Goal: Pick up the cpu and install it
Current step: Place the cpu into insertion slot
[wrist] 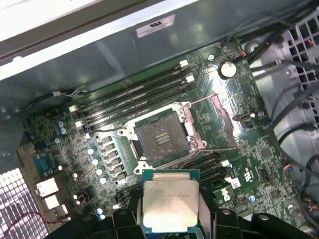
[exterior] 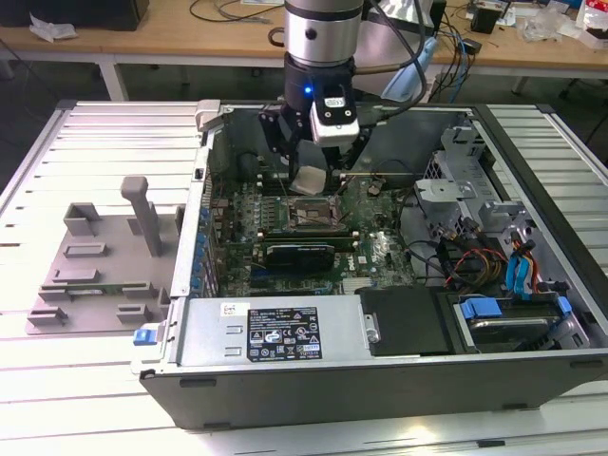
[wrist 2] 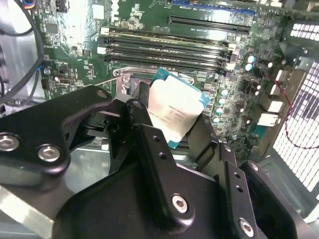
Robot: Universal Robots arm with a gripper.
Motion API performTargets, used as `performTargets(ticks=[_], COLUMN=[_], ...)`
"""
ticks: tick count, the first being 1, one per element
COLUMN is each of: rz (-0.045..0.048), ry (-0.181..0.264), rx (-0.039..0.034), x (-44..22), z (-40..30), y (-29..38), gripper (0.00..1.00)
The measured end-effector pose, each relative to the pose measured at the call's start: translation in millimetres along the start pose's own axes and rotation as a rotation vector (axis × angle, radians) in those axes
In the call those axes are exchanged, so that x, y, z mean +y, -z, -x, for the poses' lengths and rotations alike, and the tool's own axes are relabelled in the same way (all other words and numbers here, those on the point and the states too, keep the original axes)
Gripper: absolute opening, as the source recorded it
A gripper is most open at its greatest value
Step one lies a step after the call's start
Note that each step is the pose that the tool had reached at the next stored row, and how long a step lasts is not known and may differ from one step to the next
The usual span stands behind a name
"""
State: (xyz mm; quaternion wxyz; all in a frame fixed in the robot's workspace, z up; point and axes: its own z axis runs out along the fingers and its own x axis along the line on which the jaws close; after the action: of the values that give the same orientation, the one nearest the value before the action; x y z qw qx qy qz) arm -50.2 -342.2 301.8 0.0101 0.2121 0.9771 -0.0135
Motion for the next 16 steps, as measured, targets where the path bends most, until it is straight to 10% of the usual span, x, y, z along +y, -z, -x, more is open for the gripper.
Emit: performTargets(ticks=[16], rz=[-0.0085], ry=[-0.228], rx=[0.0039], x=[0.0], z=[0.0], y=[-1.4], gripper=[0.55])
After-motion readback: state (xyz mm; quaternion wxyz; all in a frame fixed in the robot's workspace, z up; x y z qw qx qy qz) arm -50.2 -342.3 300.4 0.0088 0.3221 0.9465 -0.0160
